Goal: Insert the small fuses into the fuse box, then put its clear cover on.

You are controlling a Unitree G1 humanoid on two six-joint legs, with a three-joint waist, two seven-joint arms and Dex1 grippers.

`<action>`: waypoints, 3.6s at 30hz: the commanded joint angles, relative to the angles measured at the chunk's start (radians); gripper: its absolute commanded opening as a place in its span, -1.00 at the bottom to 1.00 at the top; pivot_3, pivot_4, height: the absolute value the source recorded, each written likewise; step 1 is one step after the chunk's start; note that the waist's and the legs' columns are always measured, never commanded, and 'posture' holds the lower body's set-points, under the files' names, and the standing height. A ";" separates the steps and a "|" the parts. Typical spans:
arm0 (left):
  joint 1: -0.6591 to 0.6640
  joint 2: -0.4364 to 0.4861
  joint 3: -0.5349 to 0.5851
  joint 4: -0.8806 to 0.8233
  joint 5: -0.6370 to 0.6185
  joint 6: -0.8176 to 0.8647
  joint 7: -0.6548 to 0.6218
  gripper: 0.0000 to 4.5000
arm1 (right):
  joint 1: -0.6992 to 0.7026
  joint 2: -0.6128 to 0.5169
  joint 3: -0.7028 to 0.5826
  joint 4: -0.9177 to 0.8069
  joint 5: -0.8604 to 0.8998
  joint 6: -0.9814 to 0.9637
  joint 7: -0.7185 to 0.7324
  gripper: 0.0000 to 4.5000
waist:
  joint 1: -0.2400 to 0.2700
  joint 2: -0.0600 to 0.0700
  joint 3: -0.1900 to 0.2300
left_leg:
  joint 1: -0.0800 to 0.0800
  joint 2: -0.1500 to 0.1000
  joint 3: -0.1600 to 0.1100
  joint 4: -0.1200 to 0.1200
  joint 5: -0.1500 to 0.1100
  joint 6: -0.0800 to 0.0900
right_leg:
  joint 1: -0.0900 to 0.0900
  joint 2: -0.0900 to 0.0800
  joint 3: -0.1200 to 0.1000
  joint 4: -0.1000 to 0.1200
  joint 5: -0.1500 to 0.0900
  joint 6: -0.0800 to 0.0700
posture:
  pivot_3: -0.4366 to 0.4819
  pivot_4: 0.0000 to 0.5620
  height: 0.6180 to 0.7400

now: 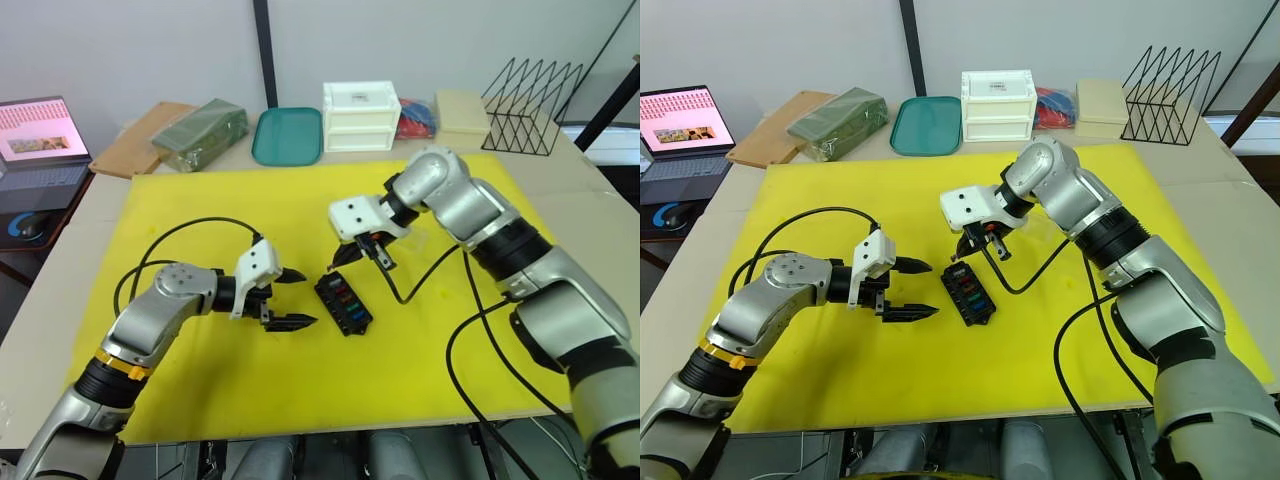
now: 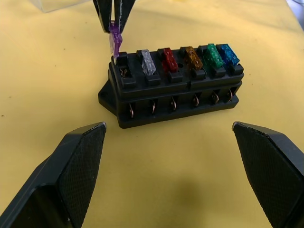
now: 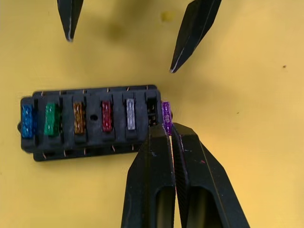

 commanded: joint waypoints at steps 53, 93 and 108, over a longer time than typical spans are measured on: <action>0.030 -0.017 0.020 -0.043 0.050 -0.054 0.024 0.99 | -0.043 0.059 -0.017 0.056 -0.051 0.053 0.064 -1.00 | 0.000 0.000 0.000 | 0.000 0.000 0.000 0.000 0.000 0.000 | 0.000 0.000 0.000 0.000 0.000 0.000 | -0.05 -0.47 1.00; 0.033 -0.019 0.018 -0.048 0.060 -0.054 0.027 0.99 | -0.048 0.078 0.055 0.060 -0.061 0.090 0.065 -1.00 | -0.002 0.000 0.000 | 0.000 0.000 0.000 0.000 0.000 0.000 | 0.000 0.000 0.000 0.001 0.000 0.000 | -0.05 -0.47 1.00; 0.035 -0.018 0.018 -0.044 0.062 -0.055 0.027 0.99 | -0.060 0.083 0.027 0.050 -0.061 0.103 0.065 -1.00 | -0.002 0.000 0.000 | 0.000 0.000 0.000 0.000 0.000 0.000 | 0.000 0.000 0.000 0.001 0.000 0.000 | -0.05 -0.47 1.00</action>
